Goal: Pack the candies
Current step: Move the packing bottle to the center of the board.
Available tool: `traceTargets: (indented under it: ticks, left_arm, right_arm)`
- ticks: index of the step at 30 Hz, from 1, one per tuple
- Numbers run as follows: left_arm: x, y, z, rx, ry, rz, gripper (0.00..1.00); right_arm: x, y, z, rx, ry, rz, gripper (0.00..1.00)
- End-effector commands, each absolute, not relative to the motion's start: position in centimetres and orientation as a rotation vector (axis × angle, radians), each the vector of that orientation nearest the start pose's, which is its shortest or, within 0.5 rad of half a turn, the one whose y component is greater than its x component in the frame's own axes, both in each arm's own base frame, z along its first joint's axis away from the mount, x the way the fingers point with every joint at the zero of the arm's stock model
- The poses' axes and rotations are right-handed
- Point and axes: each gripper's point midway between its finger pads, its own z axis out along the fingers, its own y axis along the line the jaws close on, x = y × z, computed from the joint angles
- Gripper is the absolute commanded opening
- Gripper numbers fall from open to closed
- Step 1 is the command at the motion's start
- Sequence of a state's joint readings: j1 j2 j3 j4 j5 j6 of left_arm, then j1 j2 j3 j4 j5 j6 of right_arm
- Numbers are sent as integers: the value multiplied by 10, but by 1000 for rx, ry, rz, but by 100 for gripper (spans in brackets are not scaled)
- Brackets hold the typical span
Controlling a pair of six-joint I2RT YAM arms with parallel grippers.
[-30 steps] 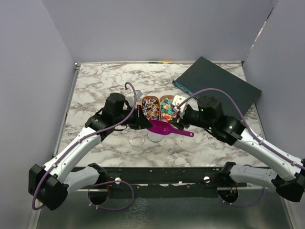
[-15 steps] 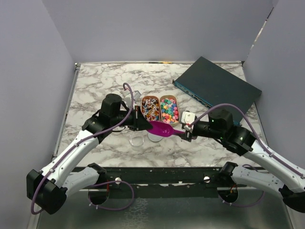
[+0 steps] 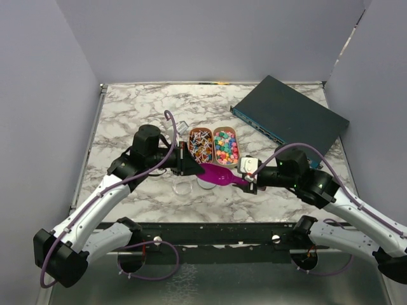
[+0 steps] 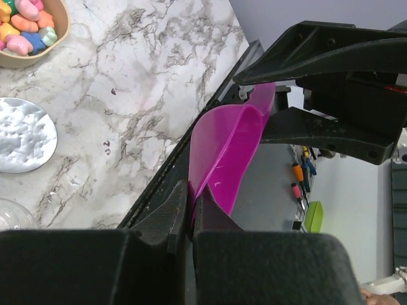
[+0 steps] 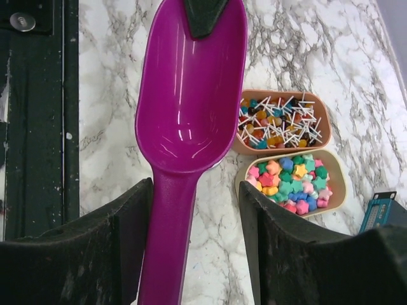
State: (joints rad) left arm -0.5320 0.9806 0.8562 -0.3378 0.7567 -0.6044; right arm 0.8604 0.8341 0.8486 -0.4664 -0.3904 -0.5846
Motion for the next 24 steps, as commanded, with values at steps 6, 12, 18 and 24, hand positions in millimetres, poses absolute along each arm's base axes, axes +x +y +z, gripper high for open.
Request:
traceTargets:
  ticks: [6, 12, 18, 24]
  left_arm:
    - [164, -263, 287, 483, 2085, -1518, 0]
    - [164, -264, 286, 457, 2102, -1530, 0]
    - [165, -265, 287, 436, 2109, -1542, 0]
    - [165, -265, 285, 430, 2119, -1549, 0]
  right_arm:
    - [149, 254, 231, -1520, 1325, 614, 54]
    - [155, 259, 242, -1483, 1287, 604, 50]
    - [155, 263, 245, -1464, 1270, 620, 45]
    - [154, 265, 248, -1443, 1251, 634, 40]
